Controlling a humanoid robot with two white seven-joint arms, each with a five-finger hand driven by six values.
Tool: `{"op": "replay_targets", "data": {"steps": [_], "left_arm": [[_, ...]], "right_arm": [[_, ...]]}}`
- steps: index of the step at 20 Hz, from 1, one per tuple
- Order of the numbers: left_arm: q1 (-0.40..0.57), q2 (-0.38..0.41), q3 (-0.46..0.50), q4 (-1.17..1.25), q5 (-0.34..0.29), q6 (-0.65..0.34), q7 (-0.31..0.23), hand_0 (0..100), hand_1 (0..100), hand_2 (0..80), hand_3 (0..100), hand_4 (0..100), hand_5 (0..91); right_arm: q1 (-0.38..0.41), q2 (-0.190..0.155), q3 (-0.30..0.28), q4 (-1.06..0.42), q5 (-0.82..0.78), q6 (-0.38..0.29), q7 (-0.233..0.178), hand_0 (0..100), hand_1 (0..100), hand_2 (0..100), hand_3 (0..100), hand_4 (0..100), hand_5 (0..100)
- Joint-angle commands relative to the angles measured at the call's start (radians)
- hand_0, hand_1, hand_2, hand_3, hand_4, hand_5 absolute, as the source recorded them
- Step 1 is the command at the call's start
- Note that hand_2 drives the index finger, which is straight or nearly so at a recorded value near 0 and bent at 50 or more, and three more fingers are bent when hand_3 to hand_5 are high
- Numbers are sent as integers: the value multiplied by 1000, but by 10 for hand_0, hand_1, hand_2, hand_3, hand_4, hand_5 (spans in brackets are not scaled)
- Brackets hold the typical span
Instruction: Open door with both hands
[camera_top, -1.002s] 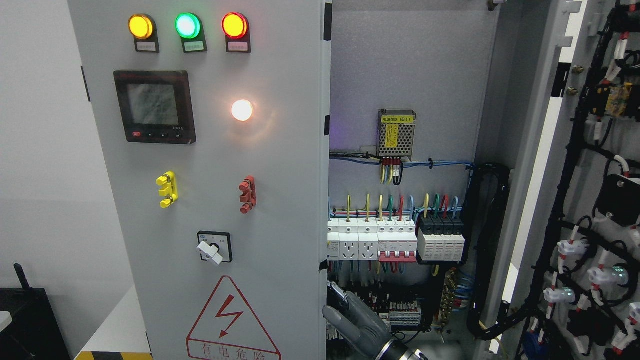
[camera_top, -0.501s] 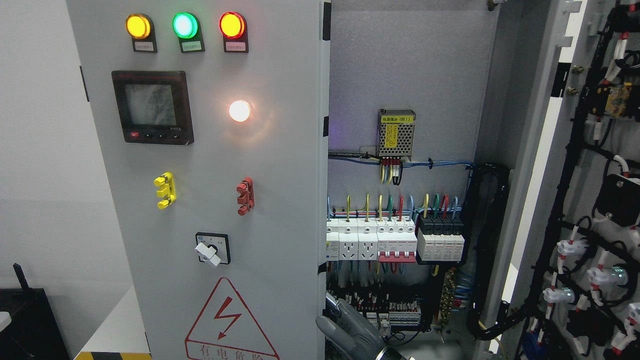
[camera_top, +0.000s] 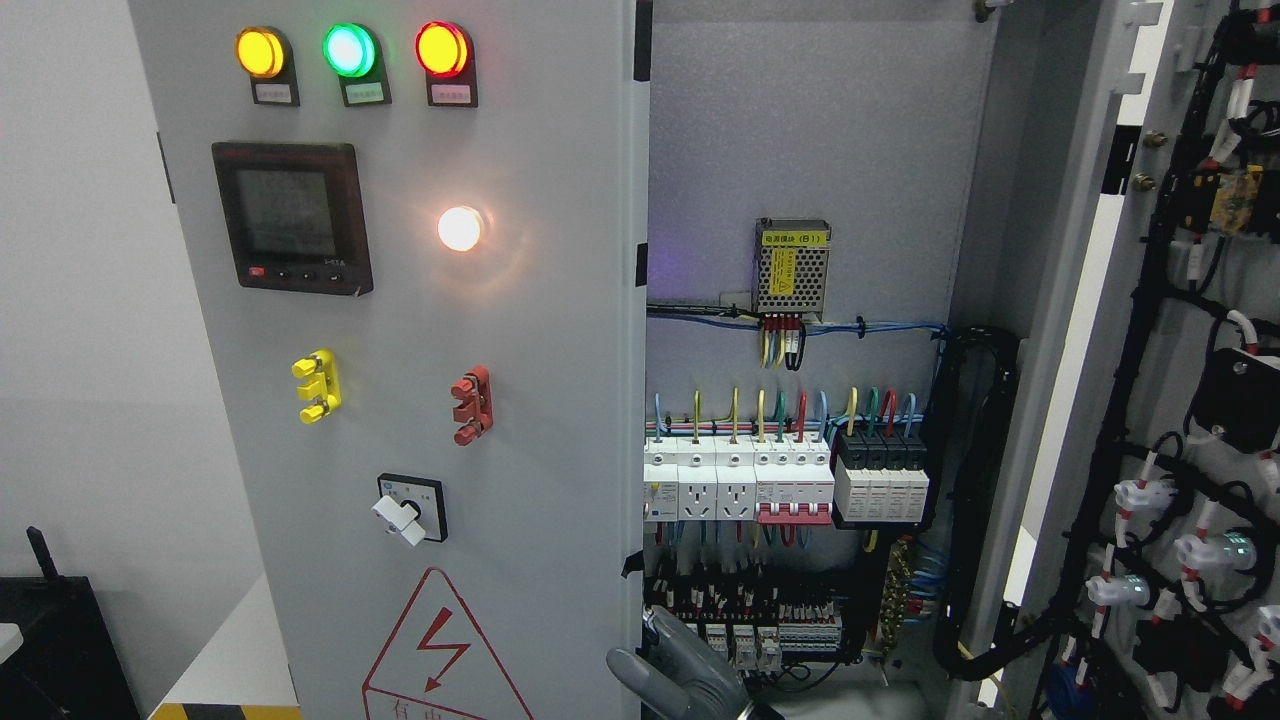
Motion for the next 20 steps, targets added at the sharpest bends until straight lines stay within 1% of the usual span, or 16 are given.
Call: {"op": "replay_targets", "data": {"steps": [1,5,8,12,20], "left_arm": [[0,0,0,0,0,0,0,120,389,0,0,0,0],[0,0,0,0,0,0,0,120,389,0,0,0,0],[0,0,-1,0,0,0,0,120,389,0,0,0,0],[0,0,0,0,0,0,0,120,389,0,0,0,0],[0,0,0,0,0,0,0,120,389,0,0,0,0]], "right_arm": [[29,-9,60,-81,-2,-1,2,120,389,0,0,0,0],[49,-9,92,-111,-58,-1,1,120,389,0,0,0,0],[69,-9,97,-148,-61,0,1,120,389,0,0,0,0],[78,-9,131,-185,-112,0,-1,120,389,0,0,0,0],[102,-8,181,-230,-115,0,1,120,389,0,0,0,0]]}}
